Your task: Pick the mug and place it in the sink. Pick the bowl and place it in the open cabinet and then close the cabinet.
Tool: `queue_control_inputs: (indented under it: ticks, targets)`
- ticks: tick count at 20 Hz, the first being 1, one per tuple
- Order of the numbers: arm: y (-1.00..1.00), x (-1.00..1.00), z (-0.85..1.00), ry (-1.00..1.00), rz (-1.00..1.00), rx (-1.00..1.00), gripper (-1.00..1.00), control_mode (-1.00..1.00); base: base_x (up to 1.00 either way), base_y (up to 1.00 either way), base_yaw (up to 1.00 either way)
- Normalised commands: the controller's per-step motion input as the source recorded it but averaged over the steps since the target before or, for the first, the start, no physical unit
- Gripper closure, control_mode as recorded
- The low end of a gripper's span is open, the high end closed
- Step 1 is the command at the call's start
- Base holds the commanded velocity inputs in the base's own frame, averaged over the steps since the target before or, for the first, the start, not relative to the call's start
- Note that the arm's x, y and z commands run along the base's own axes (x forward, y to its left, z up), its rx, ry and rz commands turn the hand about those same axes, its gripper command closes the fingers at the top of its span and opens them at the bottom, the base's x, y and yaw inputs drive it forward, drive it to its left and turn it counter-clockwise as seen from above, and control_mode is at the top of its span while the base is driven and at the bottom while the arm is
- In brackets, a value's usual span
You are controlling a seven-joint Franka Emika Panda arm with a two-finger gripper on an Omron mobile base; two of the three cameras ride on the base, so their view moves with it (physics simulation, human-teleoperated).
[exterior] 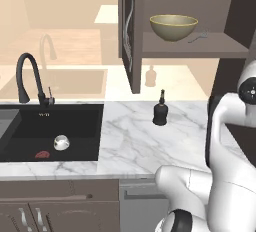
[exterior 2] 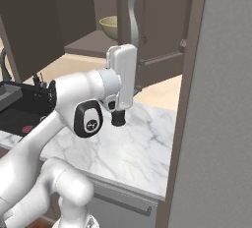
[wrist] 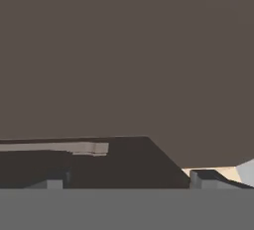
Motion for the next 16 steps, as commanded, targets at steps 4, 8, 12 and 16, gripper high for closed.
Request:
queue_control_inputs:
  ticks: [4, 8, 12, 16]
  targets:
    - [0.11, 0.53, 0.0, 0.1, 0.05, 0.19, -1.0, -1.0, 0.0, 0.0, 0.0]
    - [0.0, 0.49, 0.0, 0.1, 0.08, 0.2, -1.0, -1.0, 0.0, 0.0, 0.0]
    - [0.0, 0.39, 0.0, 0.07, 0.14, 0.23, -1.0, -1.0, 0.0, 0.0, 0.0]
    - [0.0, 0.44, 0.0, 0.04, 0.16, 0.22, -1.0, -1.0, 0.0, 0.0, 0.0]
